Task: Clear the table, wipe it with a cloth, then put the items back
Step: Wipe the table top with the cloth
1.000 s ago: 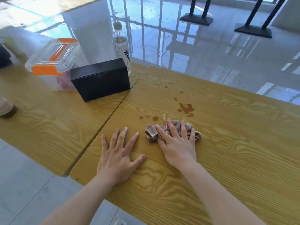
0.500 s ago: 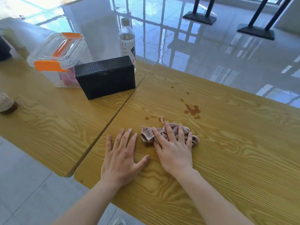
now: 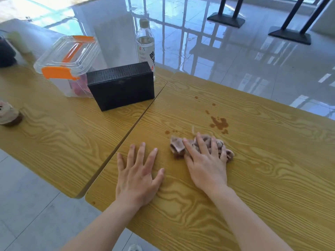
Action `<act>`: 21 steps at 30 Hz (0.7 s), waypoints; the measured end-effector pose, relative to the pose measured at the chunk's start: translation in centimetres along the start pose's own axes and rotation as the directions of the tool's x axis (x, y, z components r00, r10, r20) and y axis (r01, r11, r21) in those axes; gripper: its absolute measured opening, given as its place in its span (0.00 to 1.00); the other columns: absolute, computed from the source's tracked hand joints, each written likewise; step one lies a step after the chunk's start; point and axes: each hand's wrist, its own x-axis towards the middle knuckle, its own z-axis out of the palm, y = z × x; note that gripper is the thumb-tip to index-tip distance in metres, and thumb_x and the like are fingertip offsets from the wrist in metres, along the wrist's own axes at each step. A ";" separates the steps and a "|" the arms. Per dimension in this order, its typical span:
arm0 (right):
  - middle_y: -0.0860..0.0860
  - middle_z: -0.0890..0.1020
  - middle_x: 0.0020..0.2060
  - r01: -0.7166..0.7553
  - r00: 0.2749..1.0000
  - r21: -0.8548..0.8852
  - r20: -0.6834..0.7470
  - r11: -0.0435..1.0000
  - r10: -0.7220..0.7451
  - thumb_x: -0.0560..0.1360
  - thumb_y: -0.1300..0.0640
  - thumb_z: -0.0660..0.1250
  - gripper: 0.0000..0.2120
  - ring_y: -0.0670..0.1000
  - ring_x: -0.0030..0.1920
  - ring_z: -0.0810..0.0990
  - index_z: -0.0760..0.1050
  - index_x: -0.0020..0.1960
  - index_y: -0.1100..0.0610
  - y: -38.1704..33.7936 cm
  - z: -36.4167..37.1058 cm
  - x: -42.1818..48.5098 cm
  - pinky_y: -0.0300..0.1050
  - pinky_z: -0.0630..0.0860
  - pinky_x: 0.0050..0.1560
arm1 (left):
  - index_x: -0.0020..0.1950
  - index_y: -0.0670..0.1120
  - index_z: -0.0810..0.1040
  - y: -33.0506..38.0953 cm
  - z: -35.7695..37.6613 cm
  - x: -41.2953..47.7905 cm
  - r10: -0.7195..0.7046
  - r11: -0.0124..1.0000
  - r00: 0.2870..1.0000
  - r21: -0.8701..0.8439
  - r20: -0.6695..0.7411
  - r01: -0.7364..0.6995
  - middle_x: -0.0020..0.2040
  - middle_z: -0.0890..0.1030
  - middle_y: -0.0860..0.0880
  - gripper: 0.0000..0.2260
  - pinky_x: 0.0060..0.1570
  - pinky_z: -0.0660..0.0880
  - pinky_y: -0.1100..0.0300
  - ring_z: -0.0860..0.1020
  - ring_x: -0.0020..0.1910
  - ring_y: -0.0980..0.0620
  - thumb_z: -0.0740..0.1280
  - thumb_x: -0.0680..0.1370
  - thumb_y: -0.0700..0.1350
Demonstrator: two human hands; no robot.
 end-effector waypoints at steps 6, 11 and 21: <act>0.42 0.43 0.79 -0.051 0.998 -0.005 0.023 0.999 0.051 0.79 0.34 0.38 0.23 0.56 0.77 0.36 0.40 0.73 0.28 0.8 -0.2 -0.3 0.64 0.36 0.74 | 0.77 0.66 0.52 -3.4 -1.0 1.1 0.137 0.986 0.991 0.095 -0.003 -0.136 0.77 0.57 0.52 0.28 0.74 0.48 0.41 0.51 0.77 0.50 0.45 0.77 0.70; 0.46 0.42 0.79 -0.105 0.993 0.030 0.056 0.994 0.103 0.80 0.36 0.38 0.24 0.62 0.76 0.35 0.41 0.75 0.31 -3.9 0.1 5.9 0.69 0.33 0.71 | 0.78 0.66 0.47 -3.2 -0.8 1.1 0.115 0.991 0.993 0.074 -0.010 -0.114 0.80 0.50 0.48 0.30 0.76 0.44 0.40 0.44 0.79 0.48 0.45 0.77 0.71; 0.45 0.42 0.79 -0.045 0.999 -0.004 0.027 0.999 0.045 0.80 0.36 0.38 0.24 0.60 0.77 0.35 0.40 0.76 0.33 -3.5 0.1 4.4 0.67 0.35 0.72 | 0.80 0.58 0.44 -3.3 -0.9 1.3 0.122 0.990 0.993 0.077 -0.001 -0.122 0.81 0.45 0.47 0.34 0.77 0.44 0.45 0.38 0.78 0.47 0.43 0.77 0.71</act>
